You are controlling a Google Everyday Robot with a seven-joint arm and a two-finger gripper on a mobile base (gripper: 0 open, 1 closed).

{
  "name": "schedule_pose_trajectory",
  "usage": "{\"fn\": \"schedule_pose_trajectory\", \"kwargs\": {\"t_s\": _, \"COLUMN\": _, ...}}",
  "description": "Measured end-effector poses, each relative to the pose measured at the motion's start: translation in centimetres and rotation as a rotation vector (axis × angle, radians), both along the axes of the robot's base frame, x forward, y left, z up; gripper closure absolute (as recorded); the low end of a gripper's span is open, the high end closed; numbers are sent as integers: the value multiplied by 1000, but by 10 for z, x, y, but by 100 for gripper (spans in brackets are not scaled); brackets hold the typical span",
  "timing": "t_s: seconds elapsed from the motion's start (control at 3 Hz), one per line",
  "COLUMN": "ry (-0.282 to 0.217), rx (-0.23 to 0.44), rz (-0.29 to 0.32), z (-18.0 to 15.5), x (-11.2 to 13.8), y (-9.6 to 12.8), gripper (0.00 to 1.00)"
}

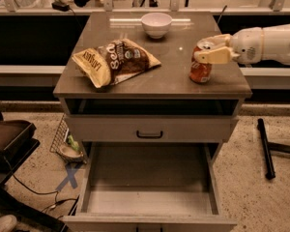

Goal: Pick coke can from middle drawer and place on counter

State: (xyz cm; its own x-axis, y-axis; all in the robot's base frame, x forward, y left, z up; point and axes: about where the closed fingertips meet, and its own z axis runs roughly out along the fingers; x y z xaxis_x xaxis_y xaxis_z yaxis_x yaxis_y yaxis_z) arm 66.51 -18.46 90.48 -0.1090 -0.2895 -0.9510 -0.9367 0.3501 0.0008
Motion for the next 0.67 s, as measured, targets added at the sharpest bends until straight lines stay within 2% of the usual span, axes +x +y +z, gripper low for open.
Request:
{"fn": "schedule_pose_trajectory", "kwargs": {"t_s": 0.33, "ry": 13, "rx": -22, "rz": 10, "z": -11, "x": 10, "y": 10, "gripper": 100}}
{"fn": "schedule_pose_trajectory", "kwargs": {"t_s": 0.67, "ry": 13, "rx": -22, "rz": 10, "z": -7, "x": 10, "y": 10, "gripper": 75}}
